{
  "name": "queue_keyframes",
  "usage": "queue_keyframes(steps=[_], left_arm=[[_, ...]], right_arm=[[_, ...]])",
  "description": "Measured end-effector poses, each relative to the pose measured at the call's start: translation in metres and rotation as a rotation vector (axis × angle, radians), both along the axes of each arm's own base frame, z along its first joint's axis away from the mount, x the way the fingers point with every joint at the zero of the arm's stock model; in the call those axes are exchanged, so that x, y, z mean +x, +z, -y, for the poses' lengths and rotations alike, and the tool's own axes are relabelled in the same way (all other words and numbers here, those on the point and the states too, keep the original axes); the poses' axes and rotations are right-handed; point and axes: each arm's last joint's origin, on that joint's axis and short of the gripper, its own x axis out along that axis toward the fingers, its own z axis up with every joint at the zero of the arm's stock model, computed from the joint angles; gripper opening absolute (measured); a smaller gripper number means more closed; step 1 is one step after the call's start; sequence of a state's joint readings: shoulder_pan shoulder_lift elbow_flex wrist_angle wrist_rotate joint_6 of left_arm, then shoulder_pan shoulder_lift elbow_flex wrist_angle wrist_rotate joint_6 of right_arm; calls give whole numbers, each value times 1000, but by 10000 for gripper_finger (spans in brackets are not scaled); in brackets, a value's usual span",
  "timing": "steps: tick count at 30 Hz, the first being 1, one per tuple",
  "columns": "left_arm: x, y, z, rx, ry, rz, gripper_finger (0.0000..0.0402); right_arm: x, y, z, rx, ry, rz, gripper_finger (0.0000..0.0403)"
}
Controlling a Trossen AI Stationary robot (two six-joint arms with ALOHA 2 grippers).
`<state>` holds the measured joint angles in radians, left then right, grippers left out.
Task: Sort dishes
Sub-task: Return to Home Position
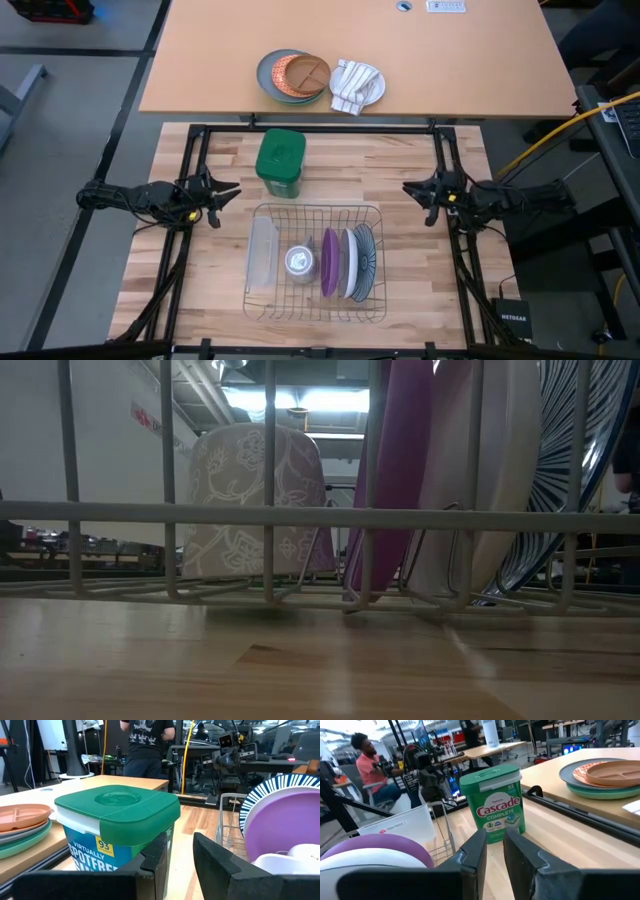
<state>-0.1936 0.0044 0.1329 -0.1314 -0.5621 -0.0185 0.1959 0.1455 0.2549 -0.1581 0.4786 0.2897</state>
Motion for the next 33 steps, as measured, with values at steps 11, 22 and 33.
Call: queue_keyframes(steps=[11, 22, 33], left_arm=[[-1, -10, 0, 14, 0, -108, 84], [-3, -23, -1, -171, 43, -162, 84], [-4, -23, -2, -338, 92, -86, 84]], right_arm=[[-3, -35, 1, 72, -1, 26, 69], [1, -48, -3, 83, 85, 0, 69], [1, -49, -4, 78, 136, -9, 69]])
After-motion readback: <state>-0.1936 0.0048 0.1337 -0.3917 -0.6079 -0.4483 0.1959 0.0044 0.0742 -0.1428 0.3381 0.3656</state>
